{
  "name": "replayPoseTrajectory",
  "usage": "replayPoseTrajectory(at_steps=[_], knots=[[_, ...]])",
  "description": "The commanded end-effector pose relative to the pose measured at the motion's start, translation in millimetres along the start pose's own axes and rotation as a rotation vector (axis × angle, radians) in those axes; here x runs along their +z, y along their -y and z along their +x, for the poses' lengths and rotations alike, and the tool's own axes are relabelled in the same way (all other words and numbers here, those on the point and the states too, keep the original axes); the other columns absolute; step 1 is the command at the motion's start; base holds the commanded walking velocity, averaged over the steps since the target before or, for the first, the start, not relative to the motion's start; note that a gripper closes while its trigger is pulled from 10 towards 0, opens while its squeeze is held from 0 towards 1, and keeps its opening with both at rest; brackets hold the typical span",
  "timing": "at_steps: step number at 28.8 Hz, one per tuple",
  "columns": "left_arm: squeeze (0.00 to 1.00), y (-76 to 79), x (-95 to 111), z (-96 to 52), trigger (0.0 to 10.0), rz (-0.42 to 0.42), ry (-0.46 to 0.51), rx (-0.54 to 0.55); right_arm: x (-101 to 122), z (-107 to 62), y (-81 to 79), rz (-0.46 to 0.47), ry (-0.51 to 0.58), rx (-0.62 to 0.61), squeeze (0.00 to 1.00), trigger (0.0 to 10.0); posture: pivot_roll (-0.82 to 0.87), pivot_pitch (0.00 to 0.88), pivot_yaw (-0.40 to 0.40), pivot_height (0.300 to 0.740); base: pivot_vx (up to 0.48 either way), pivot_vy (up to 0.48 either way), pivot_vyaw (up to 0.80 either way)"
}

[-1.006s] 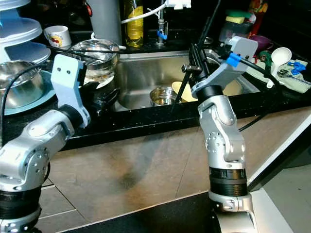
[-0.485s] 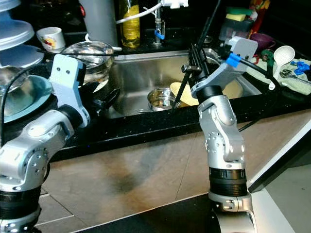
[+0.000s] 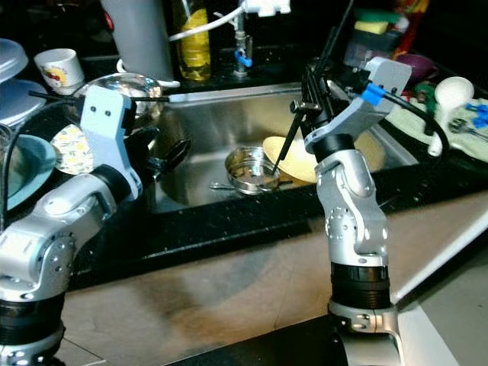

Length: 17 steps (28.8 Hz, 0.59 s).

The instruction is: Kitchen organization

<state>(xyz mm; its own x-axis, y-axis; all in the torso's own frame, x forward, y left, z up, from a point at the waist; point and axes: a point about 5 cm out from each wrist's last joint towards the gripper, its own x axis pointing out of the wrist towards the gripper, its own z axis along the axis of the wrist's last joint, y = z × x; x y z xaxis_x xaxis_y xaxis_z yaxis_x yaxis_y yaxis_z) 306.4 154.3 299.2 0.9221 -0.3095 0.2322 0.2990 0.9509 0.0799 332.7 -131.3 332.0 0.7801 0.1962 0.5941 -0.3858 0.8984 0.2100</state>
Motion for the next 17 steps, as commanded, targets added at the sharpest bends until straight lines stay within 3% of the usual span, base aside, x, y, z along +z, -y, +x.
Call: replayPoseTrajectory(at_steps=[1,8,17], knots=[[0.0,6.1,-0.5,0.1,10.0,0.004,-0.005,-0.028,5.3,-2.3,7.3,-0.01,0.021,-0.025,0.0,10.0,-0.04,0.144,-0.045,0.74,0.322,0.0,0.0],[0.0,6.7,-0.2,0.3,10.0,0.006,-0.004,-0.031,5.5,-2.3,7.3,-0.01,0.022,-0.025,0.0,10.0,-0.04,0.144,-0.044,0.74,0.278,0.0,0.0],[0.0,8.6,-0.2,0.0,10.0,0.004,-0.006,-0.041,5.4,-3.1,7.7,-0.009,0.021,-0.027,0.0,10.0,-0.04,0.147,-0.044,0.74,0.0,0.0,0.0]])
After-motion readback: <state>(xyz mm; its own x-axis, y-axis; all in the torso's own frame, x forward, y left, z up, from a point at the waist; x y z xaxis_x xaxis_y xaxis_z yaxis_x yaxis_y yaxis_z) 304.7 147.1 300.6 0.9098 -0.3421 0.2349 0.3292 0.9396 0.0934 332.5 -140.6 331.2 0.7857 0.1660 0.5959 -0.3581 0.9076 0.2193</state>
